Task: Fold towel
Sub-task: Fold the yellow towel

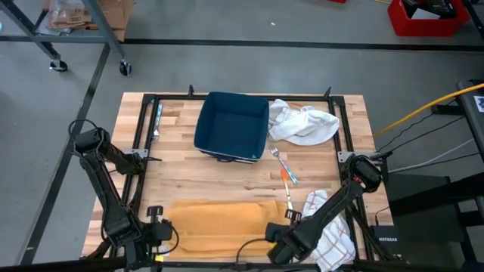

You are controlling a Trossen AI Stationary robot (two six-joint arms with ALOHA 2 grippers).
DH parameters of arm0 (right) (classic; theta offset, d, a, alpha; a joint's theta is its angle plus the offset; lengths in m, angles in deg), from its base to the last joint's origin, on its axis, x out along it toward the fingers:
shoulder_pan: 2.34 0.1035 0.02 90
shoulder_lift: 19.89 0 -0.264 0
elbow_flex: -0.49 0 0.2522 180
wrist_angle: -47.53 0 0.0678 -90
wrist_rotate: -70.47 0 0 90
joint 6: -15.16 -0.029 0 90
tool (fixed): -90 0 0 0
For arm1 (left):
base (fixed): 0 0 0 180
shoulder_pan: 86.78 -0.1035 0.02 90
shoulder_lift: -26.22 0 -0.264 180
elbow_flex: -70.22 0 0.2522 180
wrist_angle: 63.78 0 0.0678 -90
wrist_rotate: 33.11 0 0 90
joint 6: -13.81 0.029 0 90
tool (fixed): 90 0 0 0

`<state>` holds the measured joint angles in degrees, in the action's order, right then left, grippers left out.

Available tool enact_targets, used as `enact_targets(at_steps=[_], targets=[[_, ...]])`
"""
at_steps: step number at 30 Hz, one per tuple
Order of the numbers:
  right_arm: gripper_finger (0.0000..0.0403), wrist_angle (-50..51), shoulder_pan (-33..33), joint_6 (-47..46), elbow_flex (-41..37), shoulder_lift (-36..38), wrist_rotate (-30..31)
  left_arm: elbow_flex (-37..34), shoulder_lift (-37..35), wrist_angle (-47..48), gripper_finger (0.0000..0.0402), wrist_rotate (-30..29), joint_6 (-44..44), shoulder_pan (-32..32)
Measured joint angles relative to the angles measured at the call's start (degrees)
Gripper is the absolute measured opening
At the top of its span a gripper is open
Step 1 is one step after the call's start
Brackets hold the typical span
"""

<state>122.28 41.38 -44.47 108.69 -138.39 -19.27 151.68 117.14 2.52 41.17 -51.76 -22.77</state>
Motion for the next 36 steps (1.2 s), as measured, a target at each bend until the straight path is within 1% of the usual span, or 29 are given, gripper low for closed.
enact_targets(at_steps=[6, 11, 13, 14, 19, 21, 24, 29, 32, 36], targets=[[0.0004, -2.7, -1.7, 0.6, -4.6, -0.3, 0.4, -4.1, 0.0, -1.2, 0.0000, -1.9, -1.8, 0.0], [0.0004, -2.8, -2.2, 2.9, -5.2, -0.3, 1.6, -6.7, 0.1, -1.0, 0.0000, -1.9, -2.6, -0.3], [0.0004, -2.8, -2.3, 2.8, -5.1, -0.3, 0.9, -6.8, -0.1, -2.0, 0.0000, 1.0, -1.4, -0.4], [0.0004, -3.0, -2.4, 2.8, -4.7, -0.3, 0.0, -6.8, -0.5, -3.8, 0.0000, 3.5, -0.1, -0.4], [0.0005, -4.2, -2.1, 3.1, -3.4, -0.1, -3.1, -6.8, -4.1, -17.1, 0.0000, 15.0, 5.8, 0.0], [0.0005, -5.3, -2.1, 3.3, -3.4, -0.1, -3.6, -6.8, -6.1, -21.7, 0.0000, 17.1, 8.2, 0.1], [0.0005, -6.1, -2.1, 4.5, -3.4, -0.1, -4.2, -6.8, -9.6, -26.1, 0.0000, 17.7, 10.4, 0.1], [0.0005, -6.7, -2.2, 4.6, -3.4, -0.1, -4.4, -6.8, -14.1, -27.0, 0.0000, 17.5, 10.6, -0.3], [0.0005, -6.5, -2.1, 4.6, -3.5, -0.1, -4.9, -6.9, -13.8, -24.8, 0.0000, 16.0, 10.9, -0.3], [0.0005, -5.9, -2.1, 4.5, -3.5, -0.1, -5.5, -8.5, -11.8, -22.2, 0.0000, 15.9, 9.4, -0.3]])
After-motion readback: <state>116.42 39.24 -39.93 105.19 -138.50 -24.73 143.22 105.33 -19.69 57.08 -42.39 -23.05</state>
